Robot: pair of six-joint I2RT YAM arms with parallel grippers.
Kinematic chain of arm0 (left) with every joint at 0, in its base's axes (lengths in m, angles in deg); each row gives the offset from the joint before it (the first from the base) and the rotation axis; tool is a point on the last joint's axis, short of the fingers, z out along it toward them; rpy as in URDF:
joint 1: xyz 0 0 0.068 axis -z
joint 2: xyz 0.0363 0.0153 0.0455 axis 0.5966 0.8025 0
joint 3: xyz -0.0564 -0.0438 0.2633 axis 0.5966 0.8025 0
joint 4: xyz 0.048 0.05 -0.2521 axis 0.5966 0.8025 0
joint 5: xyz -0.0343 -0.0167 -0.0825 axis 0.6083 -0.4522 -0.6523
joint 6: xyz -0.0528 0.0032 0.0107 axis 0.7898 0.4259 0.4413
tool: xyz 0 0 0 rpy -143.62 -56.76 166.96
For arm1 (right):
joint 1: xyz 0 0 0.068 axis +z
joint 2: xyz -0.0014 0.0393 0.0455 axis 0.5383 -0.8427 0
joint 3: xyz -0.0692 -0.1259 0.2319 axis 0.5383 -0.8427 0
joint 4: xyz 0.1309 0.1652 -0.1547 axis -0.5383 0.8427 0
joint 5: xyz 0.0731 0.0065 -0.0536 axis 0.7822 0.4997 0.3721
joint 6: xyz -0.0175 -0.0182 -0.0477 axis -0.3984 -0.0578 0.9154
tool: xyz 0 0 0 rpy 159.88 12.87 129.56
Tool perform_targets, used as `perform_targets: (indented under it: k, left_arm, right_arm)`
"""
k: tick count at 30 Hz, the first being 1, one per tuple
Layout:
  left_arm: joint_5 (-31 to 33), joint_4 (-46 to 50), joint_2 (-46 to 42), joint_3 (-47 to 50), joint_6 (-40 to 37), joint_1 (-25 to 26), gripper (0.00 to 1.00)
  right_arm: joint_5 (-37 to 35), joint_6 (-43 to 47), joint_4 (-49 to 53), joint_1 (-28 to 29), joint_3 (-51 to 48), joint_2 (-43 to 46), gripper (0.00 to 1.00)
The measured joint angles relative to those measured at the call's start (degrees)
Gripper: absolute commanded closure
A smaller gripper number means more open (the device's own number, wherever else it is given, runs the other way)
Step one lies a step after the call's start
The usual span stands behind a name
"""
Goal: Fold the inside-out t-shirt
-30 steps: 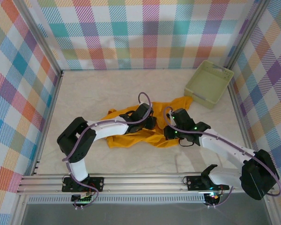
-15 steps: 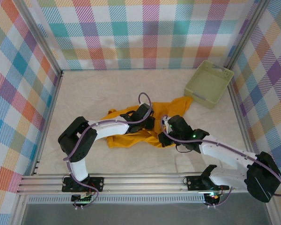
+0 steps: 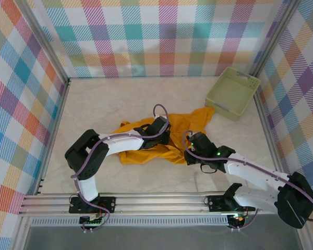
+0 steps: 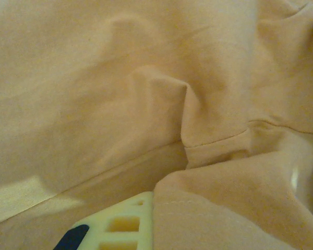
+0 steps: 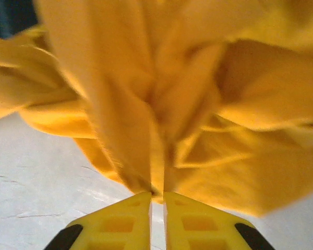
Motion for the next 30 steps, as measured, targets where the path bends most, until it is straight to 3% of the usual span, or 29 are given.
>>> perform_targets:
  k: [5,12,17,30]
  left_arm:
    - [-0.04,-0.11,0.0,0.24,0.02,0.0,0.94]
    - [-1.66,-0.57,-0.07,0.39,0.24,0.5,0.95]
    - [-3.67,-2.14,-2.56,3.06,1.11,0.96,0.97]
    - [-7.87,-6.25,-10.4,5.62,5.4,2.32,1.0]
  right_arm:
    - [-4.7,-2.58,7.1,0.0,1.14,0.42,0.7]
    - [-3.58,-2.6,7.52,4.11,3.17,3.52,0.36]
    - [-7.37,-3.1,6.93,6.58,7.76,-0.52,0.22]
    - [-18.88,-4.28,-3.3,6.58,8.22,-12.74,0.15]
